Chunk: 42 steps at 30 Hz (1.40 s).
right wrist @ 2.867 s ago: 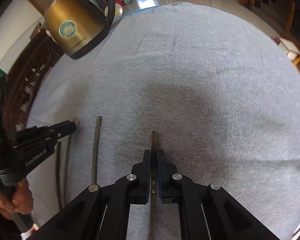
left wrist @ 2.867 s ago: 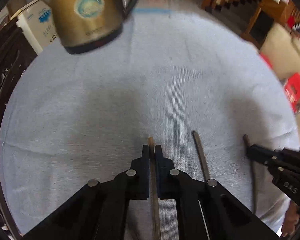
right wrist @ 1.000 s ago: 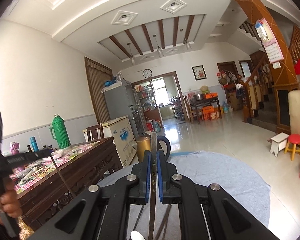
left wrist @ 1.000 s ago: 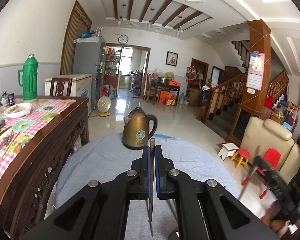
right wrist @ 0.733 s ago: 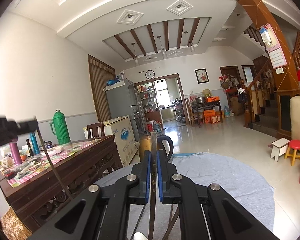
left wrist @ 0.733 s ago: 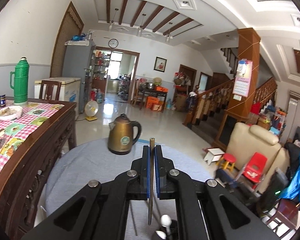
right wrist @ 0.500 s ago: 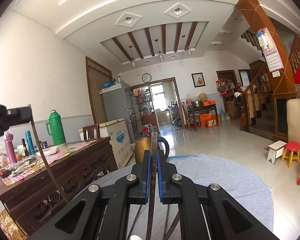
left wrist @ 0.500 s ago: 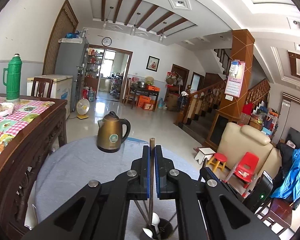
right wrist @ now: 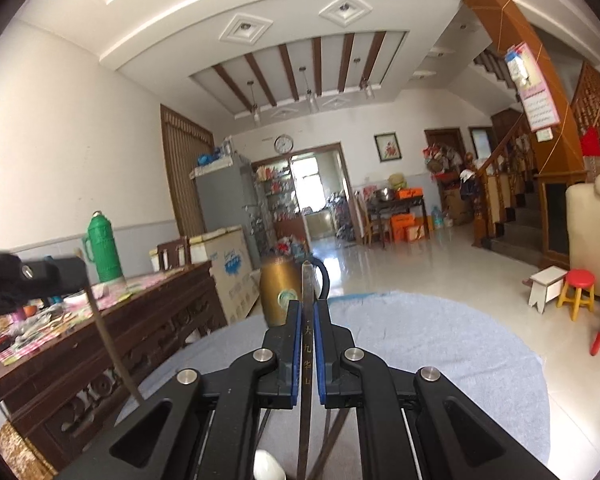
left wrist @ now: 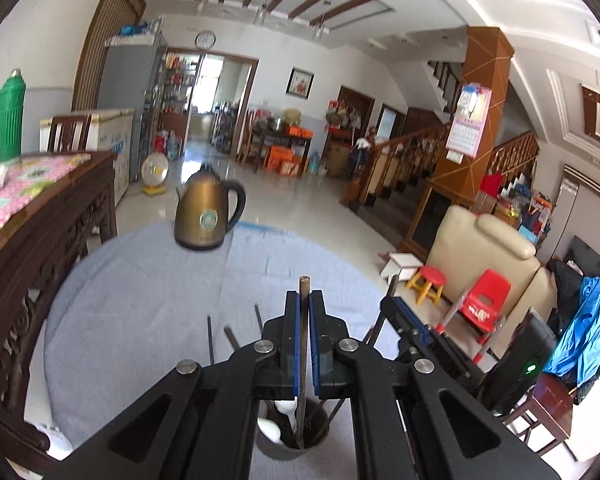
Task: Organize utensils
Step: 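Open the left tool over the holder while the right tool releases its chopstick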
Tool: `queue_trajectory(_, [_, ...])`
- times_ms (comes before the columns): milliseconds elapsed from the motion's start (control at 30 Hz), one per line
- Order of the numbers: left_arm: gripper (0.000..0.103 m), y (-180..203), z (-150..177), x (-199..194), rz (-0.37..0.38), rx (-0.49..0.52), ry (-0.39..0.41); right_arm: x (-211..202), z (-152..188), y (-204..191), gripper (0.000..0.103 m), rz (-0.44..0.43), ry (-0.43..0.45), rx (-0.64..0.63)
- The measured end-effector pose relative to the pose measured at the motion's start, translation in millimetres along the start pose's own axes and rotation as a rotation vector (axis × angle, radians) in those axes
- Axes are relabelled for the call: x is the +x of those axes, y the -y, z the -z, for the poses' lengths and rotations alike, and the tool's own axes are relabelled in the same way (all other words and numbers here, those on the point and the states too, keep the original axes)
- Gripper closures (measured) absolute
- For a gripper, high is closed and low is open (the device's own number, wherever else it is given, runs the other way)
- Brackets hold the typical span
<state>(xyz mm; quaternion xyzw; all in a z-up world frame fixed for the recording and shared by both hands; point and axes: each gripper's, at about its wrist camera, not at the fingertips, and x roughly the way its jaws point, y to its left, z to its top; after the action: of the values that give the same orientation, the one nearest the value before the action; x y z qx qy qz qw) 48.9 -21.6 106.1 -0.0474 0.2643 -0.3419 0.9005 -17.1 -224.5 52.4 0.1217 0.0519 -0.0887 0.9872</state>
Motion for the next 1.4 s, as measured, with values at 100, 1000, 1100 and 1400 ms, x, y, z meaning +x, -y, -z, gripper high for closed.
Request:
queue_trajectory(100, [0.099, -3.2, 8.5, 7.4, 0.005, -0.017, -0.042, -4.4, 7.1, 5.5, 0.096, -0.01, -0.036, -0.003])
queue_trajectory(1000, [0.099, 14.3, 29.8, 7.3, -0.088, 0.036, -0.133, -36.6, 17.5, 14.1, 0.095, -0.073, -0.119, -0.002])
queue_trajectory(1100, [0.099, 17.8, 32.7, 8.3, -0.147, 0.054, -0.135, -36.7, 17.1, 15.7, 0.095, -0.077, -0.129, 0.006])
queue_trajectory(1400, [0.099, 23.7, 40.9, 6.1, -0.258, 0.094, -0.13, -30.7, 23.6, 23.1, 0.094, -0.085, -0.198, 0.057])
